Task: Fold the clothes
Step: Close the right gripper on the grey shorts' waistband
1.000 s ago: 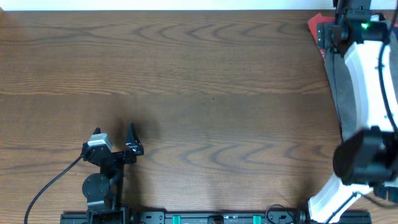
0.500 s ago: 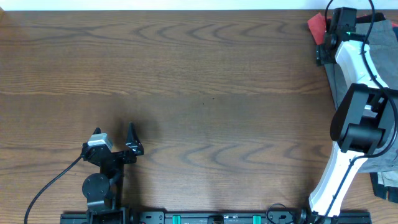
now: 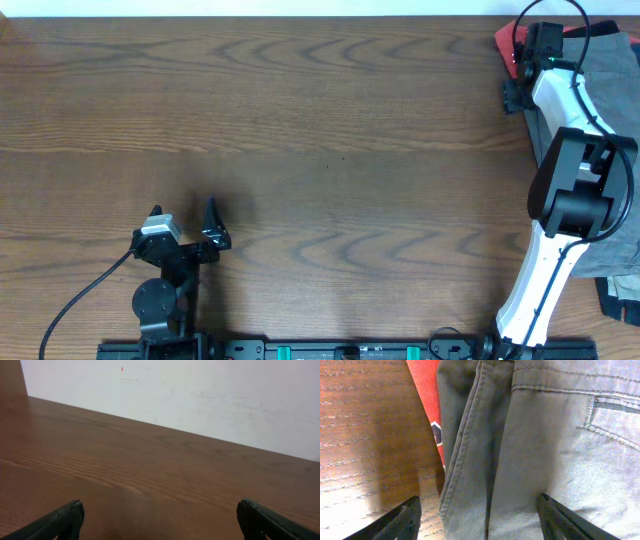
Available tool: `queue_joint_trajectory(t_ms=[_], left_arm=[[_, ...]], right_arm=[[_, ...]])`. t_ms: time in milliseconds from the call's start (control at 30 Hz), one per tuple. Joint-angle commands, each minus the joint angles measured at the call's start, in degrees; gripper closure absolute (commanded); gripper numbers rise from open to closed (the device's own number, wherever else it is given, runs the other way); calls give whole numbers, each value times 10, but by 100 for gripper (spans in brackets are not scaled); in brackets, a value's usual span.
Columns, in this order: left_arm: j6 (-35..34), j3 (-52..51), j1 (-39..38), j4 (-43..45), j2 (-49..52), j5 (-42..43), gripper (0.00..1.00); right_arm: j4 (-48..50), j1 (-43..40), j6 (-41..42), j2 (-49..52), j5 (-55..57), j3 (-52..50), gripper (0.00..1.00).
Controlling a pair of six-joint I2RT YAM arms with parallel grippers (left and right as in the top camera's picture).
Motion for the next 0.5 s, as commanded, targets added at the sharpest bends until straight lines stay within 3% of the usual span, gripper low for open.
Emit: queue_joint_trajectory(t_ms=[0,200,467], left_arm=[[8,-10,3,-20,-3,12,2],[8,-10,3,-20,-3,11,3],[8,-10,3,-20,-3,12,2]], right_arm=[[0,-10,1,6,0,9,34],[-1,-26,1,6,0,9,60],[-4,-32,2,6,-34,9,45]])
